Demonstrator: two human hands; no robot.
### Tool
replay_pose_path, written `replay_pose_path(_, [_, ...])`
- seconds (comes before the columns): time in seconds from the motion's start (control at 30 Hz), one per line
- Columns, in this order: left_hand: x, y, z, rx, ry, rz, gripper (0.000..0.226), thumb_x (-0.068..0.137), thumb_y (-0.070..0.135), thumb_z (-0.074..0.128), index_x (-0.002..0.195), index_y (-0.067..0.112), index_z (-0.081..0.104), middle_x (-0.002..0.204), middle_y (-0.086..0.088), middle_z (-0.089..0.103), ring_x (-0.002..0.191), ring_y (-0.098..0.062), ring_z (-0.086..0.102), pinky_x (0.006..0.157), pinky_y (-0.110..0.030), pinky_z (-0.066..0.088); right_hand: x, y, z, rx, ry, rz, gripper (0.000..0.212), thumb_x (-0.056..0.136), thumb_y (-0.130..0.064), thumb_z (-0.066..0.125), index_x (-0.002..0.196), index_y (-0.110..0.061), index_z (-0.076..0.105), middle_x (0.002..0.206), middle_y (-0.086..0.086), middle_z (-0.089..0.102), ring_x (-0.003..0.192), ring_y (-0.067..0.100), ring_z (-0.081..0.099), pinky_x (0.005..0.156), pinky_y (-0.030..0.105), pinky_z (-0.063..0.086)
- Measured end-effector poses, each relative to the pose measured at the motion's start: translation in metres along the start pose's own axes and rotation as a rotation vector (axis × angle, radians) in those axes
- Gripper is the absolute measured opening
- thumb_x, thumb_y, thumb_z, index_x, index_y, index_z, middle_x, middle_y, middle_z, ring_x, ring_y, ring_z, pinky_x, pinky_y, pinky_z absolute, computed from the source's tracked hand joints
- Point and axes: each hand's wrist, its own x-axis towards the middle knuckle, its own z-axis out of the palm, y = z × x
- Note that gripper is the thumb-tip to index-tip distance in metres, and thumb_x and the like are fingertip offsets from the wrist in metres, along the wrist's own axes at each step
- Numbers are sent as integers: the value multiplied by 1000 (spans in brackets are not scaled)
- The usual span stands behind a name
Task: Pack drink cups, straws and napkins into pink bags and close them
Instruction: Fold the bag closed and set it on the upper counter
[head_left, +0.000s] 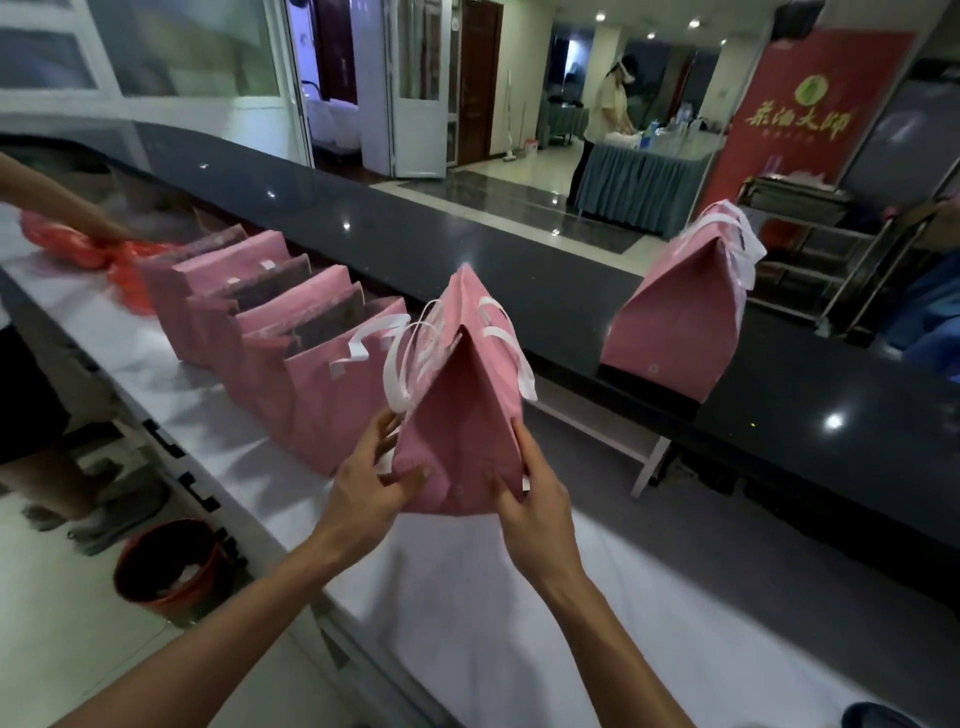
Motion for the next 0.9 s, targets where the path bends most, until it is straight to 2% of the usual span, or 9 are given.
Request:
replay_pose_path(0.07, [18, 13, -7, -24, 8, 42, 76, 80, 36, 81, 145, 23, 44, 133, 9, 63, 122, -14, 61, 90, -37, 59, 16, -14, 1, -6, 22, -43, 70, 97, -18, 63, 153, -44, 31, 144, -10, 52, 124, 13, 56, 96, 41, 57])
replay_pose_path(0.2, [67, 30, -13, -28, -21, 106, 67, 85, 15, 81, 142, 27, 48, 132, 11, 64, 122, -11, 62, 97, -44, 56, 56, -39, -1, -24, 82, -116, 73, 95, -15, 66, 154, -42, 32, 144, -9, 52, 124, 15, 56, 98, 42, 56])
replay_pose_path(0.33, [126, 42, -10, -55, -77, 163, 74, 76, 22, 82, 142, 26, 48, 129, 9, 66, 122, -14, 62, 95, -44, 57, 102, -52, -9, -55, 175, -157, 73, 93, -16, 68, 154, -38, 35, 145, -10, 51, 127, 11, 54, 103, 42, 51])
replay_pose_path(0.43, [170, 47, 4, -42, -166, 214, 75, 71, 29, 82, 139, 29, 50, 123, 6, 69, 116, -17, 66, 91, -41, 59, 134, -47, -15, -94, 248, -144, 67, 96, -29, 67, 154, -34, 34, 143, -6, 54, 126, 13, 55, 102, 45, 52])
replay_pose_path(0.53, [207, 40, 25, -18, -271, 246, 65, 78, 25, 80, 136, 30, 51, 120, 6, 70, 112, -17, 68, 88, -40, 60, 159, -34, -22, -137, 314, -111, 65, 97, -34, 65, 154, -32, 35, 139, -3, 57, 123, 14, 58, 99, 45, 53])
replay_pose_path(0.63, [237, 26, 47, -16, -348, 246, 58, 87, 11, 76, 137, 26, 51, 123, 6, 69, 112, -12, 68, 87, -40, 61, 177, -19, -27, -171, 349, -51, 65, 97, -29, 66, 155, -28, 35, 141, -2, 55, 125, 15, 56, 103, 45, 51])
replay_pose_path(0.73, [260, 12, 67, -24, -383, 241, 57, 88, 1, 71, 137, 22, 52, 123, 5, 69, 115, -9, 66, 90, -40, 60, 187, -7, -27, -225, 396, -9, 68, 98, -22, 65, 157, -24, 31, 151, -1, 44, 137, 15, 45, 112, 45, 43])
replay_pose_path(0.8, [274, 2, 80, -29, -388, 252, 56, 87, 2, 70, 137, 23, 52, 123, 5, 69, 117, -9, 65, 92, -43, 59, 186, -4, -24, -327, 460, -2, 71, 99, -20, 61, 159, -22, 23, 162, -1, 29, 148, 14, 28, 121, 40, 31])
replay_pose_path(0.9, [289, -8, 98, -27, -359, 241, 61, 89, 10, 73, 143, 25, 48, 125, 9, 68, 116, -4, 64, 94, -42, 58, 178, 1, -15, -486, 516, -7, 75, 99, -10, 57, 161, -21, 15, 167, -4, 15, 152, 6, 13, 120, 14, 13])
